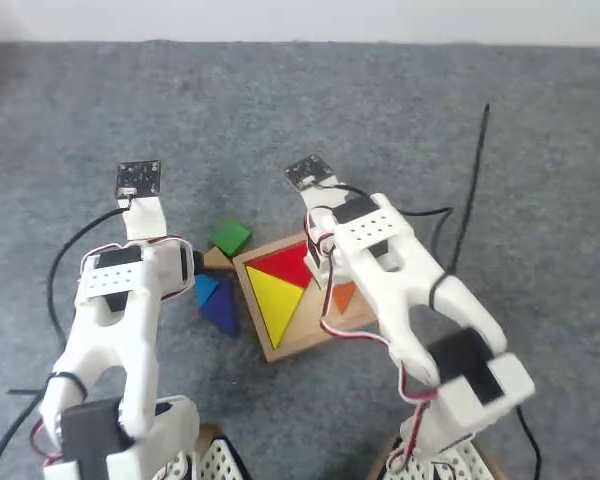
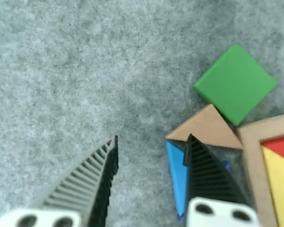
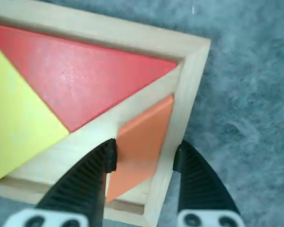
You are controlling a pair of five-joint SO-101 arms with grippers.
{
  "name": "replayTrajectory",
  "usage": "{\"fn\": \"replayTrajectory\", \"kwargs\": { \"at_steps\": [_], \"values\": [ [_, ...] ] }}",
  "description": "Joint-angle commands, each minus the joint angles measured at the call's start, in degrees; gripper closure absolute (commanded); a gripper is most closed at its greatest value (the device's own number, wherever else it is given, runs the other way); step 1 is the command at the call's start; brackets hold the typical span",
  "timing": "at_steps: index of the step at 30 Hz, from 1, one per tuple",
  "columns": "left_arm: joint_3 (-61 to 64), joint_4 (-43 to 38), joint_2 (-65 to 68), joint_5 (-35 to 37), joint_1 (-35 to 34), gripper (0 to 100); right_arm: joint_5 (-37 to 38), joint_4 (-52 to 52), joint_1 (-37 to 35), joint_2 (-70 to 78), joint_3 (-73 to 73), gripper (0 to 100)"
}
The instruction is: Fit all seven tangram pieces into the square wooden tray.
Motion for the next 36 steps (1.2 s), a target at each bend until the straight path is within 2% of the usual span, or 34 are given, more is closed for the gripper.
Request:
{"fn": "replayTrajectory", "kwargs": {
  "at_steps": [1,5,12,22,24,27,29,36],
  "values": [
    [-0.22,-1.14,0.0,-0.35,0.18,78,-0.44,2.07,0.31,-7.6,0.79,90.4],
    [-0.22,-1.14,0.0,-0.35,0.18,78,-0.18,0.84,3.03,-8.66,4.04,90.4],
    [-0.22,-1.14,0.0,-0.35,0.18,78,-0.35,-7.08,3.12,-3.12,8.09,90.4],
    [-0.22,-1.14,0.0,-0.35,0.18,78,-0.53,-7.78,2.33,-4.18,8.09,89.4],
    [-0.22,-1.14,0.0,-0.35,0.18,78,-0.53,-7.78,1.27,-4.26,8.09,83.1],
    [-0.22,-1.14,0.0,-0.35,0.18,78,-0.44,-7.43,-0.04,-4.26,8.18,64.5],
    [-0.22,-1.14,0.0,-0.35,0.18,78,-0.35,-7.08,-0.31,-4.44,8.18,56.1],
    [-0.22,-1.14,0.0,-0.35,0.26,78,-0.53,-5.93,0.04,-4.88,6.95,59.7]
  ]
}}
